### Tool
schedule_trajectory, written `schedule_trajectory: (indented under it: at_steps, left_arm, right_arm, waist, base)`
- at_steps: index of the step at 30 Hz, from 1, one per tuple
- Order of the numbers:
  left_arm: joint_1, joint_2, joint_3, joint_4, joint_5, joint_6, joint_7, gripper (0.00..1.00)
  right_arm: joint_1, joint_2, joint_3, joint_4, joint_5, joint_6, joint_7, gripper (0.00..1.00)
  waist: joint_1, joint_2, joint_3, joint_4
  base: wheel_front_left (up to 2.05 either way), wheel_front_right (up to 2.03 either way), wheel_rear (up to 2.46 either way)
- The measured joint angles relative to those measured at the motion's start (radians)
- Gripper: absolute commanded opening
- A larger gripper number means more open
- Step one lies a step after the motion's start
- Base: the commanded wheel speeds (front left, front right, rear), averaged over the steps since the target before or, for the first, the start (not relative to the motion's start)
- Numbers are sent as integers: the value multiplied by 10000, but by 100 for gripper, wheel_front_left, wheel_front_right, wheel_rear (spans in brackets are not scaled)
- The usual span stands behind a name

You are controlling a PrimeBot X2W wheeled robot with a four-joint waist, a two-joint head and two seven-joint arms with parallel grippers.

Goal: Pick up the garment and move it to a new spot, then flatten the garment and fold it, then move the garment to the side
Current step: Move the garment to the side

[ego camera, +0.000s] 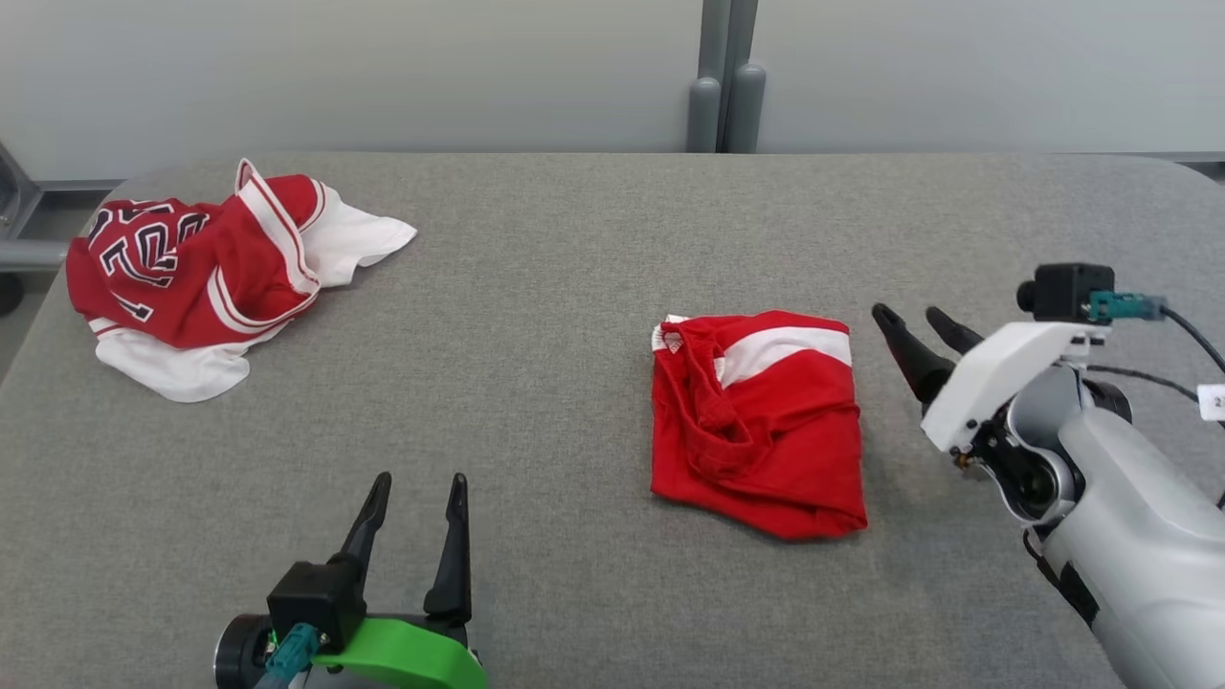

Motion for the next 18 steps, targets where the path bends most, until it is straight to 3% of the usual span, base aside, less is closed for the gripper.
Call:
schedule_trajectory:
  at_steps: [8, 18]
  left_arm:
    - [0, 0, -309, -56, 159, 0, 2, 100]
    - [-16, 0, -393, -71, 267, 0, 15, 100]
  right_arm:
    - [1028, 130, -295, 353, 616, -50, -123, 100]
    - [1089, 435, -518, 640, 989, -36, -290, 100]
  waist:
    - [0, 0, 265, -31]
    - [0, 0, 625, 319]
  base:
    - [0, 0, 0]
    - [0, 0, 0]
